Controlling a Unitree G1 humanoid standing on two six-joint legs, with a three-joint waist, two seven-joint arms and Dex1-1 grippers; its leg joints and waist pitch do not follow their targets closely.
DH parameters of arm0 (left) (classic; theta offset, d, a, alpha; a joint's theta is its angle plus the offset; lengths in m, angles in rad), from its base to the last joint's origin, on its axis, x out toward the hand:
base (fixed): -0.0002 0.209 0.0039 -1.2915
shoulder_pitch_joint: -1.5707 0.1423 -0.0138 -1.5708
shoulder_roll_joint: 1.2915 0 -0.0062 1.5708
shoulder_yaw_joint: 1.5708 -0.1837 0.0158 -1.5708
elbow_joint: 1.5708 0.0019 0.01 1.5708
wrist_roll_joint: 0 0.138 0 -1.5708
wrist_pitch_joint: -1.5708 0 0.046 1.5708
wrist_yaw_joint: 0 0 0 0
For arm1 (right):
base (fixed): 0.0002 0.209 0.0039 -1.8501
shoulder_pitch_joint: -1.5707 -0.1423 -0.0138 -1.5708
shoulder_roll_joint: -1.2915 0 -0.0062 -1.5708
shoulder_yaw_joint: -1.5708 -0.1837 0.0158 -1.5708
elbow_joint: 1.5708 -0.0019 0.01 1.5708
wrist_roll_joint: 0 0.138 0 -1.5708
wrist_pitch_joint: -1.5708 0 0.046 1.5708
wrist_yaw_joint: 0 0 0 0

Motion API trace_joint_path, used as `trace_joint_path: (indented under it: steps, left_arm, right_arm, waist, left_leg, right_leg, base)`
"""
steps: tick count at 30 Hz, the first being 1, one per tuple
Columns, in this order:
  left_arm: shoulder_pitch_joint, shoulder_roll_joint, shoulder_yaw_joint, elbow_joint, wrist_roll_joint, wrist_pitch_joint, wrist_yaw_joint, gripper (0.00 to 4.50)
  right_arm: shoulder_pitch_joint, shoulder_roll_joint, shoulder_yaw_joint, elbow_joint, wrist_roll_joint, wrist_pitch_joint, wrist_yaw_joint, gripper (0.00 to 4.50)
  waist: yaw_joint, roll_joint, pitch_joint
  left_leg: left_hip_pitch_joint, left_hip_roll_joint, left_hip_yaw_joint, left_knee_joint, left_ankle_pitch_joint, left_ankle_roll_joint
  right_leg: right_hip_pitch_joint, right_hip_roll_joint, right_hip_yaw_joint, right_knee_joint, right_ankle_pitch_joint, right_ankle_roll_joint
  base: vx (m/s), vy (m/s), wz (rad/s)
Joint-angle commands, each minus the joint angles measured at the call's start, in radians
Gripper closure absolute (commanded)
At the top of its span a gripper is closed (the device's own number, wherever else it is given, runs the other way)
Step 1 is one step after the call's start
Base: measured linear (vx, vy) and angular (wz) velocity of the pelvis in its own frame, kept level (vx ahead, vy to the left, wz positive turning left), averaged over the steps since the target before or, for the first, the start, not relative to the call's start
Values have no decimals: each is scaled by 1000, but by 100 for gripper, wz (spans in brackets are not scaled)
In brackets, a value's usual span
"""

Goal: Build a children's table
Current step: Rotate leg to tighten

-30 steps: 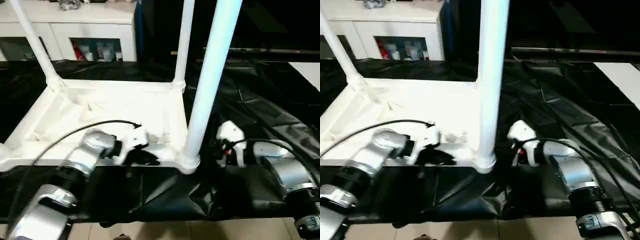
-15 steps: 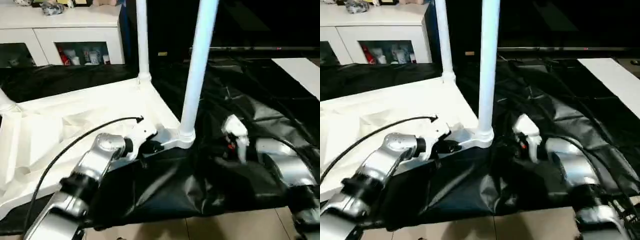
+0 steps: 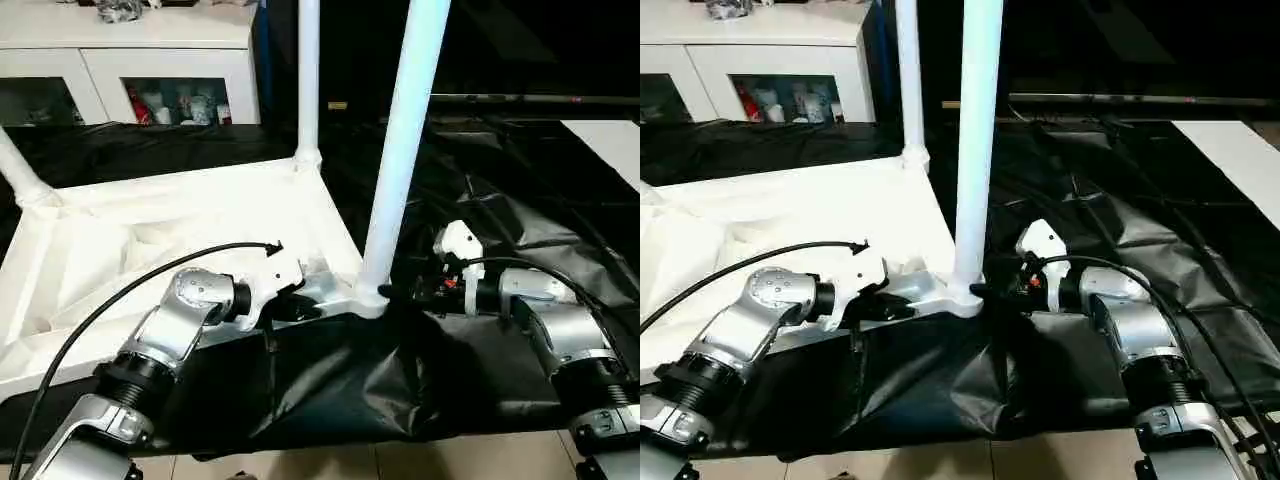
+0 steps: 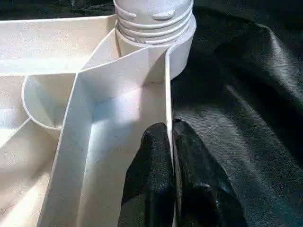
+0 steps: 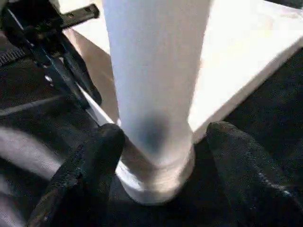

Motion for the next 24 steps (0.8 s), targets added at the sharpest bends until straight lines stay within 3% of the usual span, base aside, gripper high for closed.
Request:
trace_joint_path:
  steps: [1,10,12,13,16,24]
  left_arm:
    - [-4,-6,-24,-8,-13,-12,-29,450]
    - [-16,-9,-18,9,-8,-21,-32,450]
    - [-18,-6,-14,15,-8,-23,-34,450]
    - [-20,-4,-13,20,-7,-26,-34,450]
    - [-21,-3,-11,25,-7,-28,-34,450]
    - [-27,-3,-7,36,-5,-32,-30,450]
  right_arm:
    - [-14,7,13,11,-4,-8,-4,92]
    - [-48,36,42,67,-63,-72,-57,17]
    - [-54,37,47,85,-72,-84,-66,17]
    - [-56,37,47,91,-72,-86,-59,45]
    - [-58,39,44,99,-70,-88,-53,55]
    - [-67,43,51,121,-68,-104,-34,132]
  waist:
    - [3,-13,-67]
    - [4,-12,-69]
    - [4,-12,-68]
    - [4,-12,-68]
    - [3,-13,-68]
    - [3,-15,-68]
  left_leg:
    - [5,20,1,-64,-283,42]
    - [4,19,1,-63,-265,36]
    - [4,19,2,-63,-266,35]
    - [4,19,2,-63,-270,35]
    - [3,19,2,-63,-271,39]
    - [4,19,2,-63,-276,41]
  right_leg:
    - [49,-53,44,-78,-364,-169]
    - [51,-54,45,-71,-322,-184]
    - [51,-54,46,-72,-327,-181]
    - [51,-53,46,-72,-329,-180]
    - [52,-52,46,-72,-329,-178]
    - [51,-53,45,-74,-343,-176]
  base:
    - [0,0,0]
    - [0,0,0]
    - [0,0,0]
    - [0,0,0]
    - [0,0,0]
    - [0,0,0]
